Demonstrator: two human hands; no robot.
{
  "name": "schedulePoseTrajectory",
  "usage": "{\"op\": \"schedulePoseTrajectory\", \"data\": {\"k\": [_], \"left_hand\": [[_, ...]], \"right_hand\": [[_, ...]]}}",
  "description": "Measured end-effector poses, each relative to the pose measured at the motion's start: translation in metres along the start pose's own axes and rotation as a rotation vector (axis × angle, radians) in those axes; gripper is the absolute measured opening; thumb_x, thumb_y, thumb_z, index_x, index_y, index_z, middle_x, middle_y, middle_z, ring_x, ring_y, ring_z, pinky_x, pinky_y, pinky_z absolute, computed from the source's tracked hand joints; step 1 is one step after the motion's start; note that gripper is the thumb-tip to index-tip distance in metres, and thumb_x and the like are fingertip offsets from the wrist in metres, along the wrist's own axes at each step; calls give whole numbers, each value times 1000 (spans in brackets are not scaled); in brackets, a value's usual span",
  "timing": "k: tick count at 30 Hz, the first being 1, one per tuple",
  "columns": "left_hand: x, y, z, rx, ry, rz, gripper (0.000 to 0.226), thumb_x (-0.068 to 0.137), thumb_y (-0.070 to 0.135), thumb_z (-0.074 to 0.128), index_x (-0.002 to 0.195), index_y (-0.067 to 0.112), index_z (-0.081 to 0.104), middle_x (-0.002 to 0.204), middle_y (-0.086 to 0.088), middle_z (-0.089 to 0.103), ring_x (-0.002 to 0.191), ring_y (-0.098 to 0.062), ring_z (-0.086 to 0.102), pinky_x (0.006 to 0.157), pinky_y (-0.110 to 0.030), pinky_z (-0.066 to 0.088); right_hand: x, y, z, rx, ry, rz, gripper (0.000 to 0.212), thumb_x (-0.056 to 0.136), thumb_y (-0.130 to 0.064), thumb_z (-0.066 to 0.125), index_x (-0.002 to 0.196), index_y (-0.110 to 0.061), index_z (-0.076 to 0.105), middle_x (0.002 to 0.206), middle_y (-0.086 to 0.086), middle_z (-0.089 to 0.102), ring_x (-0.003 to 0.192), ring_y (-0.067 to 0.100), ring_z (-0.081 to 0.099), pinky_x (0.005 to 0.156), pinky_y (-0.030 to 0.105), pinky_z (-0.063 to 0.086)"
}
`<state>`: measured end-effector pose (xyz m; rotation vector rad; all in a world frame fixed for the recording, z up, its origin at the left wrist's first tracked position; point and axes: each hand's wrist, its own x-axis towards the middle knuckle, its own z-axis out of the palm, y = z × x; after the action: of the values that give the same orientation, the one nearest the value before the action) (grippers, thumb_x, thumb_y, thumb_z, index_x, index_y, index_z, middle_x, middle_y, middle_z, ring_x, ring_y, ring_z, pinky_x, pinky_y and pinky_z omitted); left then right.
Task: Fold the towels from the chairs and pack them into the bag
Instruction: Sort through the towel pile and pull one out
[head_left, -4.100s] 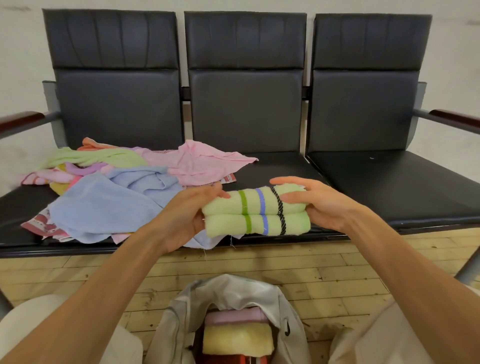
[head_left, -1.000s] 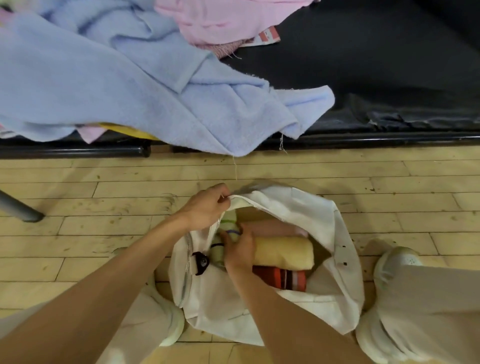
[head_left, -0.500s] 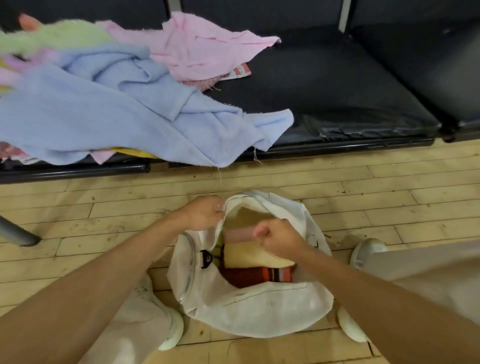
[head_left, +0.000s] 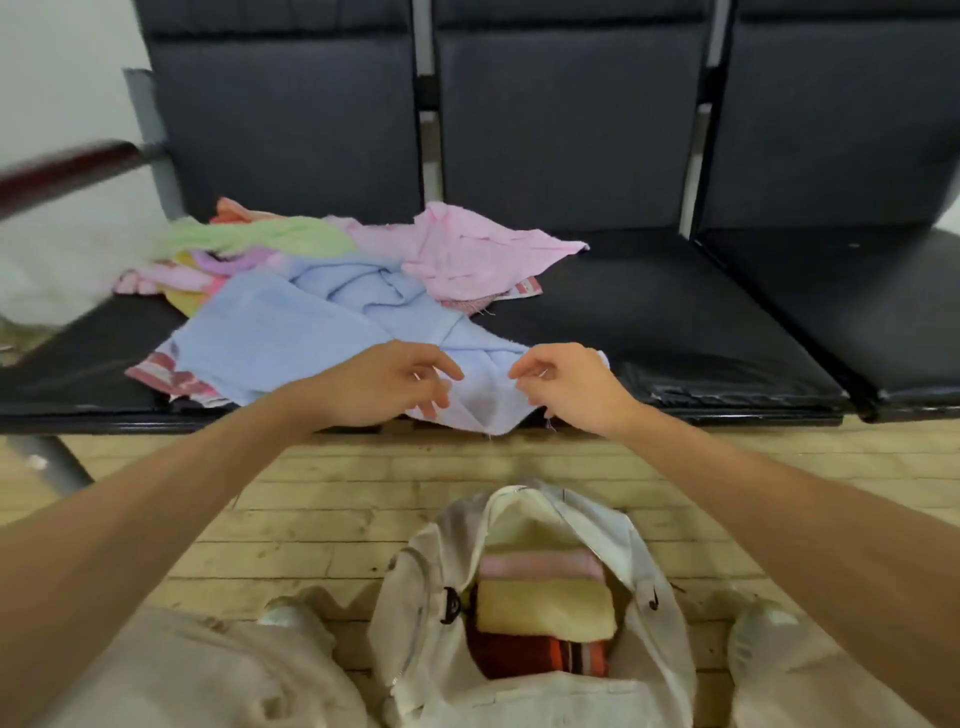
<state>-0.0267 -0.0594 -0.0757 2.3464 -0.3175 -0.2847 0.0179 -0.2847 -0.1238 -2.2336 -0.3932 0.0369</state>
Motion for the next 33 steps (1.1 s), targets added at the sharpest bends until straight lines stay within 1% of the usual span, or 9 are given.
{"op": "schedulePoseTrajectory", "data": {"k": [4, 8, 12, 16, 20, 22, 26, 29, 33], "left_hand": [[-1, -38, -31, 135, 327, -35, 19, 94, 13, 53, 104, 23, 65, 96, 1, 68, 89, -17, 65, 77, -22, 49], [2, -84, -64, 221, 649, -182, 27, 96, 12, 48, 119, 14, 63, 119, -4, 61, 100, -18, 55, 83, -25, 38], [-8, -121, -70, 233, 536, -347, 43, 94, 10, 49, 137, 9, 49, 136, -14, 48, 123, -29, 48, 100, -34, 36], [-9, -123, -67, 266, 489, -313, 47, 93, 14, 55, 139, 14, 47, 132, -14, 47, 120, -29, 47, 100, -33, 35], [-6, -116, -62, 283, 432, -279, 48, 94, 18, 55, 141, 15, 44, 132, -12, 44, 116, -28, 49, 98, -33, 39], [-4, -111, -60, 294, 454, -245, 49, 93, 16, 55, 141, 13, 44, 132, -12, 44, 117, -28, 48, 98, -33, 38], [2, -93, -57, 268, 583, -111, 57, 89, 9, 60, 143, 8, 41, 138, -15, 40, 127, -32, 40, 103, -37, 36], [11, -76, -51, 314, 633, -72, 73, 84, 16, 68, 148, 14, 32, 149, -15, 31, 136, -34, 29, 108, -42, 29], [24, -53, -26, 473, 482, -158, 81, 86, 37, 66, 152, 21, 20, 154, -9, 25, 140, -30, 21, 110, -42, 26]], "right_hand": [[41, -20, 23, -4, 29, -55, 15, 90, -18, 62, 103, -21, 70, 94, -10, 65, 80, 6, 58, 65, 13, 43], [77, -43, 55, -27, 50, -127, 31, 90, -19, 67, 121, -15, 63, 115, -4, 62, 95, 9, 54, 87, 19, 42], [96, -62, 90, -1, 15, -152, 42, 82, -34, 76, 114, -12, 61, 110, 0, 61, 100, 15, 55, 82, 23, 40], [95, -68, 113, -130, 38, -179, 30, 82, -31, 75, 100, -19, 54, 94, -3, 50, 88, 16, 48, 76, 33, 42], [89, -75, 112, -273, 4, -190, 11, 89, -23, 64, 84, -17, 57, 88, 3, 60, 91, 25, 57, 72, 35, 45], [87, -80, 102, -147, -7, -163, 13, 91, -20, 60, 83, -10, 56, 82, 4, 58, 83, 24, 54, 68, 33, 39], [80, -90, 56, 278, 65, -37, 6, 101, -20, 46, 97, -16, 49, 84, -5, 48, 74, 10, 43, 62, 26, 33], [76, -83, 7, 359, 179, 11, 12, 101, -15, 43, 100, -14, 55, 93, 2, 56, 83, 15, 50, 68, 28, 40], [57, -58, -56, 298, 184, 50, 23, 102, -13, 42, 102, -11, 65, 101, 6, 65, 94, 19, 58, 79, 31, 47]]}}
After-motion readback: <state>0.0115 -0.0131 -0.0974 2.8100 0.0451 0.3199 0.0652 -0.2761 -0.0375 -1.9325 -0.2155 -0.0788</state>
